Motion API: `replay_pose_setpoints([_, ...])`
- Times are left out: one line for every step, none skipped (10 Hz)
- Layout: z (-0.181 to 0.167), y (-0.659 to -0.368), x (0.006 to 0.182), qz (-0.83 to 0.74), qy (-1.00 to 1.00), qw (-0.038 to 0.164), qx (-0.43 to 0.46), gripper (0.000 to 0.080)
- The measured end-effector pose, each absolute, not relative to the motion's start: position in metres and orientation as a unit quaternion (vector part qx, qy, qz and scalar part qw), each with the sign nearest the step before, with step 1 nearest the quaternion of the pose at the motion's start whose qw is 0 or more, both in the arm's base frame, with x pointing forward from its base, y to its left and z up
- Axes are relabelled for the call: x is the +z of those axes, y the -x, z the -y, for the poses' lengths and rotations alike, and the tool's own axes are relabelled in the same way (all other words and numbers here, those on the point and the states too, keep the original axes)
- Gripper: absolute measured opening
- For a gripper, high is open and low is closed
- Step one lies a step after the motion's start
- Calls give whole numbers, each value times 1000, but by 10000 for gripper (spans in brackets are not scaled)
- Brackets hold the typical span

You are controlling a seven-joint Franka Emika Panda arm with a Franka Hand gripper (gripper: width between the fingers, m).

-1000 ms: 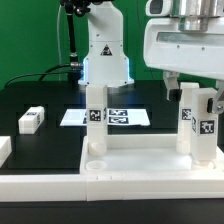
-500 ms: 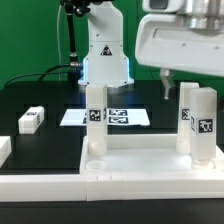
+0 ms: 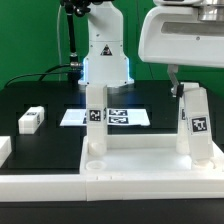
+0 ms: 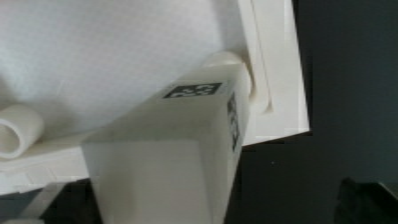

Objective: Assemble desk

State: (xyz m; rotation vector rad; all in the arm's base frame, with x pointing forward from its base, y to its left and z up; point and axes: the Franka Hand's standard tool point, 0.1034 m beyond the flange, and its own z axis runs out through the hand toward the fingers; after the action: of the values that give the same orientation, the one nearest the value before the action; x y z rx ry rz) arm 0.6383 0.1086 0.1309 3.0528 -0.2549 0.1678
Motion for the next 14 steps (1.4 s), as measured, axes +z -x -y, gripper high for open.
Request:
replay_pose_setpoints([-108, -638, 131, 56, -996, 36, 53, 649])
replay_pose_setpoints([-109, -638, 130, 63, -996, 23, 51, 649])
replay_pose_setpoints([-109, -638, 129, 76, -996, 13, 49, 649])
replay_pose_setpoints([-104, -642, 127, 80, -995, 7, 55, 649])
replay_pose_setpoints([-101, -643, 126, 84, -995, 7, 57, 649])
replay_pose_setpoints([-100, -643, 126, 85, -995, 8, 57, 649])
replay_pose_setpoints([-99, -643, 126, 85, -995, 8, 60, 649])
replay_pose_setpoints([-100, -643, 125, 85, -995, 8, 60, 649])
replay_pose_setpoints([-100, -643, 125, 85, -995, 8, 60, 649])
replay_pose_setpoints([-99, -643, 125, 86, -994, 8, 60, 649])
replay_pose_setpoints([-99, -643, 125, 95, -994, 8, 60, 649])
replay_pose_setpoints([-99, -643, 125, 96, -994, 8, 60, 524])
replay_pose_setpoints([-99, -643, 125, 134, -989, 5, 61, 386])
replay_pose_setpoints([-100, -644, 126, 174, -983, 2, 61, 386])
